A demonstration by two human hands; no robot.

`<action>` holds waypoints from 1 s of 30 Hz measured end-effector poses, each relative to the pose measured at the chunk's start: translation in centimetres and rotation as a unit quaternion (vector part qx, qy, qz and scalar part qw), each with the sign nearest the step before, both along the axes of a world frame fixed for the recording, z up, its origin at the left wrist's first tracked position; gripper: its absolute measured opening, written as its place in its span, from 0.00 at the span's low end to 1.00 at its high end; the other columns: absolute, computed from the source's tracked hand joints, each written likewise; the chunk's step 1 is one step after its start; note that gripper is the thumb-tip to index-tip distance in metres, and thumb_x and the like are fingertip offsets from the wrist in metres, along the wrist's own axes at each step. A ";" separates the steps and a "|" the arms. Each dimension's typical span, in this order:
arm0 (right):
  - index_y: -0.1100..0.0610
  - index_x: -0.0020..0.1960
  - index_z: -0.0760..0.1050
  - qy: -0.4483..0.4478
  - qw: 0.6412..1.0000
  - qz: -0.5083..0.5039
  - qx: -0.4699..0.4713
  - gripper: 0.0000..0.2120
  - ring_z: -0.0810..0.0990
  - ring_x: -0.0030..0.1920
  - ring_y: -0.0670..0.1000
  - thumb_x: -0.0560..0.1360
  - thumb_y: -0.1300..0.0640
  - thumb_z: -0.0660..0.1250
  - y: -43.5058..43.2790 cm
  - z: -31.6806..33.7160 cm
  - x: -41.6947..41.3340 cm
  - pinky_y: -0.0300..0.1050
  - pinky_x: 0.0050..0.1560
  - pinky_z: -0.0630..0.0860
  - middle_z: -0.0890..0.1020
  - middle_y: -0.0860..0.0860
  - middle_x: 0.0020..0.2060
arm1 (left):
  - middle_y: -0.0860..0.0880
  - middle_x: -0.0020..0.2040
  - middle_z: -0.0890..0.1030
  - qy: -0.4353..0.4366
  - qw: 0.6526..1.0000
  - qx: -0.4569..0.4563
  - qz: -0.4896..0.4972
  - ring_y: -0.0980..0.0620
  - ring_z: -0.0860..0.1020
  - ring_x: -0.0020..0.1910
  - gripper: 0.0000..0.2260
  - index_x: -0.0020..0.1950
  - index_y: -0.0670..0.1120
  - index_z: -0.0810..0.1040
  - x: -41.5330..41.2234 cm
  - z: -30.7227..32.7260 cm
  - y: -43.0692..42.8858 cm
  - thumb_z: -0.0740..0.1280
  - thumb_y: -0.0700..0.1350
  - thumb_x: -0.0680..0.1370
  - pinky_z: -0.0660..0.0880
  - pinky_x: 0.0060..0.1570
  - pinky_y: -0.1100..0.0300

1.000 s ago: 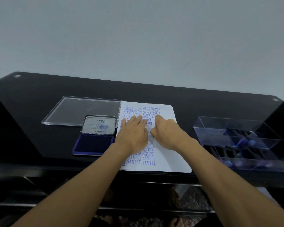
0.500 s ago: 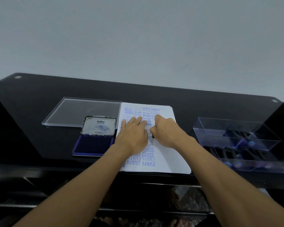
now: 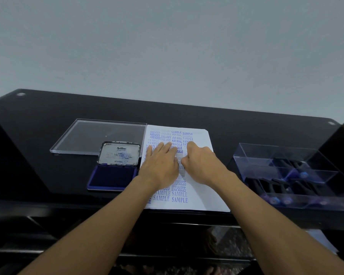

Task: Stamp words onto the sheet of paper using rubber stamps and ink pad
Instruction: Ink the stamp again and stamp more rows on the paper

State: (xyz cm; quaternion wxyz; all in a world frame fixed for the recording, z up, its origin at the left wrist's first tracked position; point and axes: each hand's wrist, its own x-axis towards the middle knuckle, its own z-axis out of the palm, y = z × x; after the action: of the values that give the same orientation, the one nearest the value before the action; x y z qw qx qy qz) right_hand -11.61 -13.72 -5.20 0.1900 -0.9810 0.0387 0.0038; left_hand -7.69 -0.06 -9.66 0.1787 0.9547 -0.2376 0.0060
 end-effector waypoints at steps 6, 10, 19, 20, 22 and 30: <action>0.57 0.49 0.65 0.016 1.000 0.003 -0.015 0.05 0.69 0.34 0.50 0.81 0.56 0.58 0.0 0.5 0.8 0.43 0.30 0.64 0.73 0.54 0.39 | 0.47 0.81 0.55 0.000 1.000 -0.002 -0.001 0.47 0.48 0.80 0.22 0.79 0.46 0.59 0.0 0.0 0.0 0.49 0.47 0.84 0.41 0.76 0.43; 0.56 0.49 0.65 0.013 1.000 0.007 -0.015 0.05 0.69 0.34 0.49 0.82 0.56 0.58 0.2 0.8 0.7 0.41 0.29 0.63 0.71 0.52 0.37 | 0.47 0.81 0.54 -0.001 1.000 -0.003 -0.001 0.47 0.48 0.80 0.22 0.79 0.46 0.59 0.0 0.0 0.1 0.49 0.47 0.84 0.41 0.76 0.44; 0.55 0.45 0.62 -0.011 1.000 -0.004 0.001 0.06 0.67 0.32 0.52 0.80 0.58 0.57 0.2 0.2 -0.3 0.45 0.29 0.62 0.71 0.54 0.35 | 0.47 0.80 0.55 -0.004 1.000 -0.001 -0.001 0.48 0.49 0.79 0.21 0.78 0.46 0.60 0.0 -0.1 0.0 0.48 0.46 0.84 0.42 0.76 0.43; 0.55 0.45 0.61 -0.015 1.000 -0.004 0.000 0.07 0.67 0.32 0.52 0.80 0.58 0.57 0.2 0.0 -0.4 0.45 0.29 0.62 0.72 0.54 0.35 | 0.48 0.80 0.55 -0.002 1.000 0.000 0.000 0.48 0.49 0.79 0.21 0.78 0.46 0.59 0.0 -0.1 0.0 0.48 0.46 0.84 0.42 0.76 0.43; 0.55 0.45 0.61 -0.021 1.000 -0.005 0.000 0.07 0.67 0.31 0.52 0.80 0.57 0.57 0.2 -0.1 -0.6 0.45 0.29 0.61 0.72 0.54 0.35 | 0.48 0.80 0.55 -0.001 1.000 0.002 0.000 0.47 0.49 0.79 0.21 0.78 0.46 0.59 0.0 0.0 0.0 0.48 0.47 0.84 0.42 0.77 0.43; 0.57 0.47 0.64 0.004 1.000 -0.006 -0.007 0.06 0.68 0.33 0.50 0.81 0.56 0.58 0.1 0.6 0.5 0.42 0.29 0.62 0.71 0.52 0.36 | 0.47 0.80 0.55 -0.005 1.000 -0.006 -0.003 0.47 0.49 0.80 0.21 0.78 0.46 0.59 -0.1 -0.2 0.1 0.49 0.47 0.85 0.42 0.77 0.43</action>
State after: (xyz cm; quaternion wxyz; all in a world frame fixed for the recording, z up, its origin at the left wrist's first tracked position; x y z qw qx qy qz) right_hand -11.06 -13.59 -4.59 0.1830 -0.9820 0.0457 0.0063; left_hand -7.76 0.01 -9.85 0.1833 0.9529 -0.2413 0.0120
